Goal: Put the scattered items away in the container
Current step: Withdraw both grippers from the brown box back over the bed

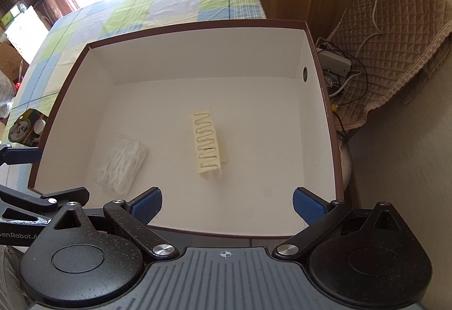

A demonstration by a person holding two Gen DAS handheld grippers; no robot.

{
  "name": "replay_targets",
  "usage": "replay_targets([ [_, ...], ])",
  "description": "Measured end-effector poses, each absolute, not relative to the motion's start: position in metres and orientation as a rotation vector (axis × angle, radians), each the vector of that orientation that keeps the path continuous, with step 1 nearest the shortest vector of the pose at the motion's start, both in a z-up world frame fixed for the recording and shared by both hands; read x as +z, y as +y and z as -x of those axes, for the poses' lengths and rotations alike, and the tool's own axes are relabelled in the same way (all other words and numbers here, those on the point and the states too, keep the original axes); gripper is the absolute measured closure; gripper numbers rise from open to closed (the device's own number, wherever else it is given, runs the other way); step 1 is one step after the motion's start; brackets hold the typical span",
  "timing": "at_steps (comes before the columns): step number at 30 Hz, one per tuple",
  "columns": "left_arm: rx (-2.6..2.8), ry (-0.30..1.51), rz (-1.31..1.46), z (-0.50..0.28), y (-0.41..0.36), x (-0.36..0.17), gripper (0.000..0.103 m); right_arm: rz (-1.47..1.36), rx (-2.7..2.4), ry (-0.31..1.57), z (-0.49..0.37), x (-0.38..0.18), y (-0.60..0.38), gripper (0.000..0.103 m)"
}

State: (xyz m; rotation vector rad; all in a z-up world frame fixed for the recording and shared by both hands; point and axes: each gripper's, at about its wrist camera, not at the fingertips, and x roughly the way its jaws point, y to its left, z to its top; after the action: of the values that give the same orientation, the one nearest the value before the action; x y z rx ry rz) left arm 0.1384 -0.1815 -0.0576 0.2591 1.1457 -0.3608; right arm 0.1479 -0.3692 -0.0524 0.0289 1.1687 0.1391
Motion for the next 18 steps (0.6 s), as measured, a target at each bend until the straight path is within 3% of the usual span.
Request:
replay_targets([
  [18,-0.350,1.108,-0.214,-0.116,-0.159,-0.038,0.008,-0.052,0.136,1.112,-0.125,-0.036,-0.351,0.000],
])
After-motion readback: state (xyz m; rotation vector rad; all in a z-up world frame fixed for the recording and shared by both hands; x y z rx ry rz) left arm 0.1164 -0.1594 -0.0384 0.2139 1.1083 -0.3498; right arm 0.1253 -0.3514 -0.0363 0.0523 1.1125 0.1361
